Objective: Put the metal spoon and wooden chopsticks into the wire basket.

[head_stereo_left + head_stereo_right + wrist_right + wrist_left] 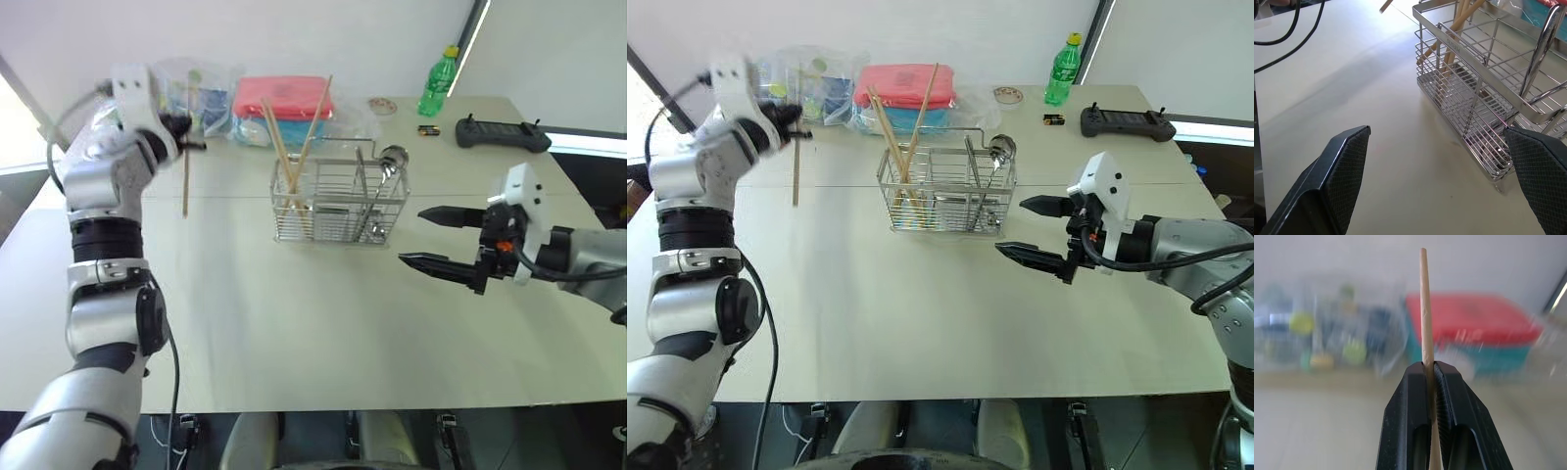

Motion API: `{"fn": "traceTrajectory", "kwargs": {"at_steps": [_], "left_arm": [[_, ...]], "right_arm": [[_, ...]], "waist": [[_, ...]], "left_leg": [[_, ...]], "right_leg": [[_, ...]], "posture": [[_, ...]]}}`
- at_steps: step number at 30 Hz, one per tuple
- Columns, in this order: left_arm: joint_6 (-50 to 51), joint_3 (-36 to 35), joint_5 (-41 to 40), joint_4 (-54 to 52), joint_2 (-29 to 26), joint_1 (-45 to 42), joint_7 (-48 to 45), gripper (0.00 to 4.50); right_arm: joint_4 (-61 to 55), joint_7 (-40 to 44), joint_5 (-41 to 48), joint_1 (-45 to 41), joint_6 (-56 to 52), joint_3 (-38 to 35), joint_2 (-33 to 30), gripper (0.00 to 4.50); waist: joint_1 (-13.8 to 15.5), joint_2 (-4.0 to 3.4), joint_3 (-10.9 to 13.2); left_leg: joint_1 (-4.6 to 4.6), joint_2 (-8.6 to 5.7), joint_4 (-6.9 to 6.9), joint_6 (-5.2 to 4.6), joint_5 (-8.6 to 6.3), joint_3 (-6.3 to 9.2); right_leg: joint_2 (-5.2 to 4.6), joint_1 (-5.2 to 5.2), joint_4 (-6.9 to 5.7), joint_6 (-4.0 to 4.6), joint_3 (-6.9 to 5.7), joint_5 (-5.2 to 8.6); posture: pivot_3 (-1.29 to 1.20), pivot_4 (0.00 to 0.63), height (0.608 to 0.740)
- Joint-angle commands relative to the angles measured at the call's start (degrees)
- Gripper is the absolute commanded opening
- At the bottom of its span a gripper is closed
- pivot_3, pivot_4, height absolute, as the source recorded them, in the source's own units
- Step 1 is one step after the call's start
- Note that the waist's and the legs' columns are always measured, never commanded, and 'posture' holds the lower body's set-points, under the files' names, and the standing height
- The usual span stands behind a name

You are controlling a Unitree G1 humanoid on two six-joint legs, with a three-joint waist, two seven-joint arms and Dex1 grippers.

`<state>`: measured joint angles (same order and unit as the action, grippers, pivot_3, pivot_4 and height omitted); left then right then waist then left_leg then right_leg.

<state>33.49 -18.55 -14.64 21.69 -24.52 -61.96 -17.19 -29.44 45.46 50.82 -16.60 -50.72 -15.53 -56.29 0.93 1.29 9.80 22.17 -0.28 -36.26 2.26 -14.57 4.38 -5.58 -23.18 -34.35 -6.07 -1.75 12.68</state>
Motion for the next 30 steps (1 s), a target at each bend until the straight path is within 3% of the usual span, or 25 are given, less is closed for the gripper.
{"fn": "traceTrajectory", "kwargs": {"at_steps": [1,12,20,21,23,28,29,30], "left_arm": [[-5.20,-2.32,-6.25,-9.09,3.24,-3.04,-0.46,0.03],[-7.52,3.07,-13.36,-17.53,15.53,1.91,-1.28,0.03],[-13.67,9.07,-9.82,-16.43,20.38,8.73,-2.02,0.03],[-14.19,9.18,-9.93,-16.14,20.66,8.96,-2.06,0.77],[-14.93,9.62,-9.82,-15.88,20.83,9.14,-2.32,1.53],[-14.18,9.82,-11.05,-16.77,21.64,9.32,-2.88,4.08],[-13.76,9.73,-11.33,-17.01,21.77,9.38,-2.84,4.46],[-13.44,9.64,-11.52,-17.19,21.82,9.41,-2.76,4.46]], "right_arm": [[0.08,-0.33,0.40,-1.37,-0.12,-2.50,-1.11,4.47],[-0.39,-0.90,1.73,-1.02,-1.83,-4.01,-1.43,4.47],[-1.52,-3.00,4.03,-0.31,-3.56,-5.59,-1.18,4.47],[-1.64,-3.32,4.29,-0.23,-3.75,-5.77,-1.11,4.47],[-1.81,-4.27,5.13,-0.18,-4.31,-6.18,-0.89,4.47],[-2.36,-5.40,6.29,0.23,-4.67,-6.60,-1.07,4.47],[-2.40,-5.54,6.40,0.24,-4.67,-6.63,-1.10,4.47],[-2.38,-5.68,6.50,0.23,-4.67,-6.62,-1.13,4.47]], "waist": [[-0.11,-0.02,-0.01],[-0.24,-0.13,-0.08],[-0.12,-0.12,-0.08],[-0.12,-0.12,-0.08],[-0.14,-0.12,-0.08],[-0.13,-0.12,-0.08],[-0.13,-0.12,-0.08],[-0.13,-0.12,-0.08]], "left_leg": [[0.00,-0.02,0.00,0.00,0.00,-0.01],[-0.15,-0.02,0.01,-0.01,0.01,-0.06],[-0.10,-0.03,-0.04,-0.03,0.01,-0.06],[-0.11,-0.03,-0.04,-0.03,0.01,-0.06],[-0.11,-0.03,-0.04,-0.03,0.00,-0.06],[-0.11,-0.03,-0.03,-0.04,0.00,-0.06],[-0.11,-0.03,-0.04,-0.04,0.00,-0.06],[-0.11,-0.03,-0.03,-0.04,0.00,-0.06]], "right_leg": [[-0.02,0.01,0.02,-0.02,0.01,-0.02],[0.01,0.10,0.00,-0.03,0.04,-0.05],[0.01,0.11,0.02,-0.01,0.04,-0.06],[0.01,0.11,0.02,0.00,0.04,-0.06],[0.01,0.11,0.02,0.00,0.04,-0.06],[0.02,0.11,0.02,0.00,0.04,-0.06],[0.02,0.11,0.02,0.00,0.03,-0.06],[0.02,0.11,0.02,0.00,0.03,-0.06]], "posture": [[0.00,0.150,0.708],[0.00,0.150,0.708],[0.00,0.150,0.708],[0.00,0.150,0.708],[0.00,0.150,0.708],[0.00,0.150,0.708],[0.00,0.150,0.708],[0.00,0.150,0.708]]}}
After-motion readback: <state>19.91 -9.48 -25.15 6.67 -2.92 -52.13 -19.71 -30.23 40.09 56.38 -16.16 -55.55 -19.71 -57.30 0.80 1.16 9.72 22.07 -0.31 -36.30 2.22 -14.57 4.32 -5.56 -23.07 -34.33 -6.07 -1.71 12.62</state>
